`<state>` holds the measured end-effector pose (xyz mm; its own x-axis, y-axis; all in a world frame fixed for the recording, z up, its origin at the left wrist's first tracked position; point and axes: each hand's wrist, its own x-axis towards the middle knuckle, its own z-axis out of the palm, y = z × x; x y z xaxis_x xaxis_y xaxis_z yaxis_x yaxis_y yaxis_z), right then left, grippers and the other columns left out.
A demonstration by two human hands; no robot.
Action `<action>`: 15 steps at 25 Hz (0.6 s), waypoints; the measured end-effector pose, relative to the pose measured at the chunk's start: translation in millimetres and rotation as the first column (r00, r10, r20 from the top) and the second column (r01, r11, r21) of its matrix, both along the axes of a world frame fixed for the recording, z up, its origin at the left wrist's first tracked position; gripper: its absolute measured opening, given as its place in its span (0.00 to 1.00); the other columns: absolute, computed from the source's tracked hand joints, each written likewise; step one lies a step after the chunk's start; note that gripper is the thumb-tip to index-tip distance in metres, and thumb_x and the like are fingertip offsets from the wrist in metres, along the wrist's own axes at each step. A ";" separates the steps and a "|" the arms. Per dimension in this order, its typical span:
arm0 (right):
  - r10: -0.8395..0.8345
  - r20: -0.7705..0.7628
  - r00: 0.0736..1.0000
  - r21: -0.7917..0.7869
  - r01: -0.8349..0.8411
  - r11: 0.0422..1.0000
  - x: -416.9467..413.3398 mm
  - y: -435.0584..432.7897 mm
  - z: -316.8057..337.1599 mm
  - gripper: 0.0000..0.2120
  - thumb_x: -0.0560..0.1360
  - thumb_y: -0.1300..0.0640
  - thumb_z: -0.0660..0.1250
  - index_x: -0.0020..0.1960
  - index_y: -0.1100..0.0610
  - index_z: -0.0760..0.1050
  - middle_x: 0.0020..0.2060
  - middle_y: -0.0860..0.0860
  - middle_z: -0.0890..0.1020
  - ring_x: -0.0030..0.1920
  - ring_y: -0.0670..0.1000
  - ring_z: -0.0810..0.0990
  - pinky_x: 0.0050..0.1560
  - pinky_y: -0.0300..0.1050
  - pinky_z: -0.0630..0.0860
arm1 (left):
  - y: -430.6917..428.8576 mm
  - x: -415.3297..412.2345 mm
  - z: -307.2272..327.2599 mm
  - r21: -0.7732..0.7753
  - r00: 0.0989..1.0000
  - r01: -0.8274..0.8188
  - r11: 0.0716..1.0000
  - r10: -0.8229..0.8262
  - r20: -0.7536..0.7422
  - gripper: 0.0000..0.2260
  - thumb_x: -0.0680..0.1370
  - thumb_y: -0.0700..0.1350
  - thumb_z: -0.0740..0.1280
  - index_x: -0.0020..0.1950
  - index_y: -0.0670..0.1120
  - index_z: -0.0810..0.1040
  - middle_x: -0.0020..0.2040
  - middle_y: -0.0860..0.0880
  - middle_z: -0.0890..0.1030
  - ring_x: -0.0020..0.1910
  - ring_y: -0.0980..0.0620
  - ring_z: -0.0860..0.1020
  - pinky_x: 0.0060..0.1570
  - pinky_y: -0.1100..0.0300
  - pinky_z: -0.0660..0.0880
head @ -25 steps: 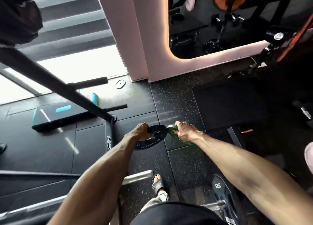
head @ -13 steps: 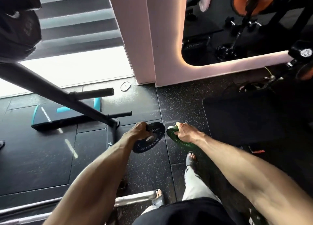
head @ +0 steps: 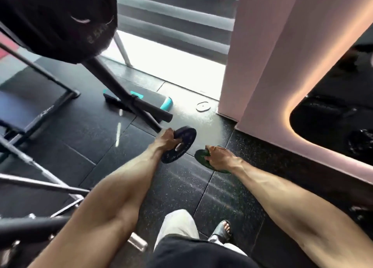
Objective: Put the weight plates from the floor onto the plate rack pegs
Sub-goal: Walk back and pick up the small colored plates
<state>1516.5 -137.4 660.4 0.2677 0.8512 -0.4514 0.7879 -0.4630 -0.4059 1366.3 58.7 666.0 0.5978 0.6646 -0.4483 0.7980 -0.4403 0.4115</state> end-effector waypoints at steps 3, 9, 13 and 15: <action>0.131 0.004 0.991 0.006 -0.131 0.991 26.1 36.1 -1.3 0.08 0.80 0.51 0.63 0.57 0.52 0.72 0.50 0.55 0.82 0.47 0.56 0.81 0.51 0.54 0.79 | 15.5 13.9 18.0 0.053 0.992 -0.124 0.991 0.122 0.039 0.14 0.73 0.53 0.72 0.50 0.42 0.84 0.46 0.41 0.84 0.47 0.43 0.82 0.48 0.51 0.78; 0.322 -0.024 0.947 -0.011 -0.322 0.947 62.2 113.6 -9.7 0.07 0.80 0.52 0.63 0.56 0.53 0.72 0.47 0.52 0.81 0.46 0.53 0.81 0.52 0.55 0.79 | 65.1 39.7 8.5 0.047 0.963 -0.265 0.963 0.262 0.061 0.14 0.75 0.49 0.72 0.54 0.40 0.84 0.51 0.40 0.84 0.52 0.42 0.82 0.54 0.52 0.77; 0.436 -0.047 0.899 0.018 -0.436 0.900 76.8 156.8 -9.9 0.05 0.81 0.56 0.63 0.55 0.56 0.72 0.46 0.51 0.80 0.44 0.51 0.80 0.52 0.51 0.79 | 92.0 51.4 3.6 0.055 0.953 -0.299 0.953 0.295 0.066 0.15 0.75 0.49 0.73 0.56 0.39 0.83 0.51 0.41 0.85 0.51 0.44 0.83 0.55 0.54 0.79; 0.478 -0.039 0.878 0.027 -0.477 0.878 80.9 171.4 -9.2 0.04 0.81 0.57 0.63 0.54 0.56 0.72 0.45 0.51 0.80 0.43 0.51 0.79 0.50 0.49 0.78 | 95.7 57.7 2.1 0.070 0.955 -0.295 0.953 0.293 0.038 0.14 0.75 0.49 0.73 0.54 0.40 0.83 0.50 0.42 0.85 0.51 0.44 0.83 0.53 0.54 0.79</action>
